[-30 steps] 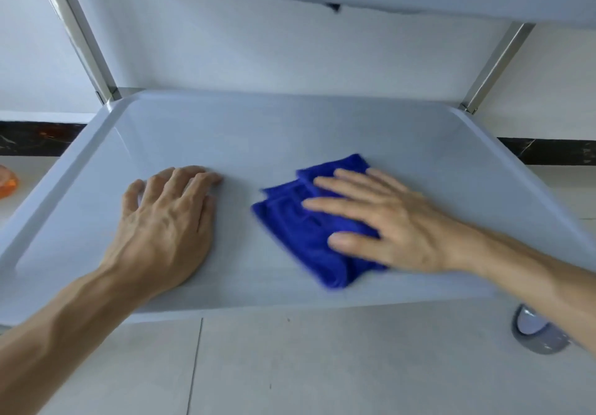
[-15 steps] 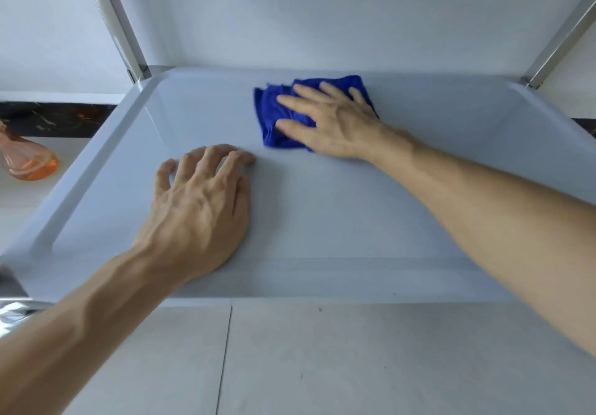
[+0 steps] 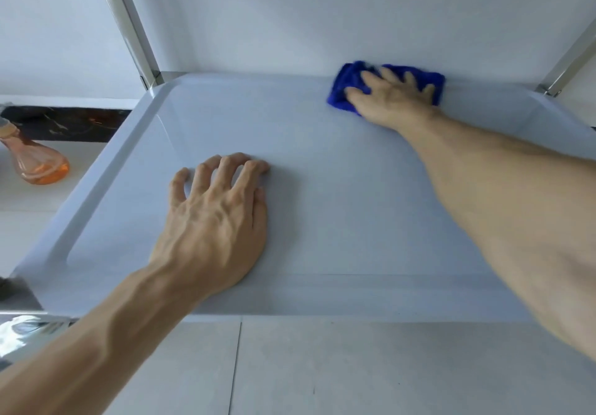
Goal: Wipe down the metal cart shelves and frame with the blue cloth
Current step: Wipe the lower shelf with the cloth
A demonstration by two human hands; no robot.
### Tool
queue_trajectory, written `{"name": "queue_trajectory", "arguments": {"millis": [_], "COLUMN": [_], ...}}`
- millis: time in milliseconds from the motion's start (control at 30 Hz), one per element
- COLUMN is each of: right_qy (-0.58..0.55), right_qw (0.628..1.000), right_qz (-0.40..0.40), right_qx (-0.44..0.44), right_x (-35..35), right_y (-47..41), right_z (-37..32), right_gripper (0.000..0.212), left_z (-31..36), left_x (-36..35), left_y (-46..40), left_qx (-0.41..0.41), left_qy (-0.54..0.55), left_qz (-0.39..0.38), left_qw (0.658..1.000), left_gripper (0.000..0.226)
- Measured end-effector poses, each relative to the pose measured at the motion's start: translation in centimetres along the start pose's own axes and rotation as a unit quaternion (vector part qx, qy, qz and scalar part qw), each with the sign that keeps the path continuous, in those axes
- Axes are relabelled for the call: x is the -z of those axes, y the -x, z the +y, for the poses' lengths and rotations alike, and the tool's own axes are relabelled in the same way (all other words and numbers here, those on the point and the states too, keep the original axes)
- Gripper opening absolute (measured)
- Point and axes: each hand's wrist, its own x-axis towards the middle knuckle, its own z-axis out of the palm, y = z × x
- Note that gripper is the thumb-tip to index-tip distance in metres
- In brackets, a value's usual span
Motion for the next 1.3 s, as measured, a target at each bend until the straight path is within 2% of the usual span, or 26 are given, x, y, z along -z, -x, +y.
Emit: {"name": "queue_trajectory", "arguments": {"millis": [100, 200, 367, 500, 567, 600, 633, 700, 767, 833, 900, 967, 1100, 1300], "right_qy": [-0.002, -0.032, -0.036, -0.048, -0.095, -0.156, -0.227, -0.312, -0.279, -0.219, -0.180, -0.151, -0.147, -0.118], "right_qw": [0.995, 0.983, 0.968, 0.959, 0.945, 0.932, 0.921, 0.928, 0.953, 0.974, 0.983, 0.985, 0.983, 0.985], "right_qz": [-0.010, -0.033, -0.023, -0.040, -0.079, -0.086, -0.070, 0.026, 0.079, 0.052, 0.021, 0.030, 0.061, 0.079], "right_qx": [0.096, 0.177, 0.248, 0.275, 0.304, 0.316, 0.307, 0.201, 0.083, 0.030, 0.036, 0.075, 0.092, 0.102], "right_x": [-1.3, -1.8, -1.1, -0.5, 0.5, 1.4, 2.4, 4.6, 5.8, 4.9, 2.9, 1.2, 0.6, 0.3], "right_y": [1.4, 4.6, 11.5, 18.5, 20.6, 20.8, 20.6, 18.8, 17.1, 17.0, 18.0, 18.7, 18.4, 18.7], "right_z": [-5.7, -7.9, -5.5, -3.9, -3.4, -3.1, -2.7, -0.9, 1.6, 3.8, 4.7, 5.2, 5.7, 5.8], "right_gripper": [0.067, 0.065, 0.063, 0.067, 0.067, 0.062, 0.054, 0.040, 0.039, 0.040, 0.039, 0.039, 0.038, 0.038], "left_z": [-0.1, -0.1, -0.4, -0.3, -0.4, -0.5, -0.6, -0.2, 1.5, 4.4, 7.6, 10.2, 10.8, 6.3], "left_x": [0.1, 0.2, 0.1, 0.8, 1.2, 1.6, 1.9, 2.7, 3.4, 3.5, 2.6, 1.1, -1.6, -0.4], "left_y": [0.1, 0.1, -0.2, -0.3, -0.4, -0.5, -0.6, -1.0, -1.2, -1.5, -2.0, -2.3, -2.2, -2.2], "left_qx": [-0.001, -0.003, 0.022, 0.067, 0.082, 0.090, 0.100, 0.105, 0.059, -0.020, -0.101, -0.138, -0.136, -0.173], "left_qy": [0.001, 0.009, 0.075, 0.187, 0.213, 0.221, 0.227, 0.225, 0.220, 0.219, 0.193, 0.135, 0.017, 0.013], "left_qz": [0.002, 0.000, 0.008, 0.033, 0.017, 0.007, 0.000, 0.004, 0.020, 0.015, 0.001, -0.034, -0.099, -0.126], "left_qw": [1.000, 1.000, 0.997, 0.980, 0.974, 0.971, 0.969, 0.969, 0.974, 0.975, 0.976, 0.981, 0.986, 0.977], "left_gripper": [0.048, 0.048, 0.035, 0.026, 0.025, 0.026, 0.028, 0.034, 0.034, 0.033, 0.038, 0.047, 0.056, 0.058]}}
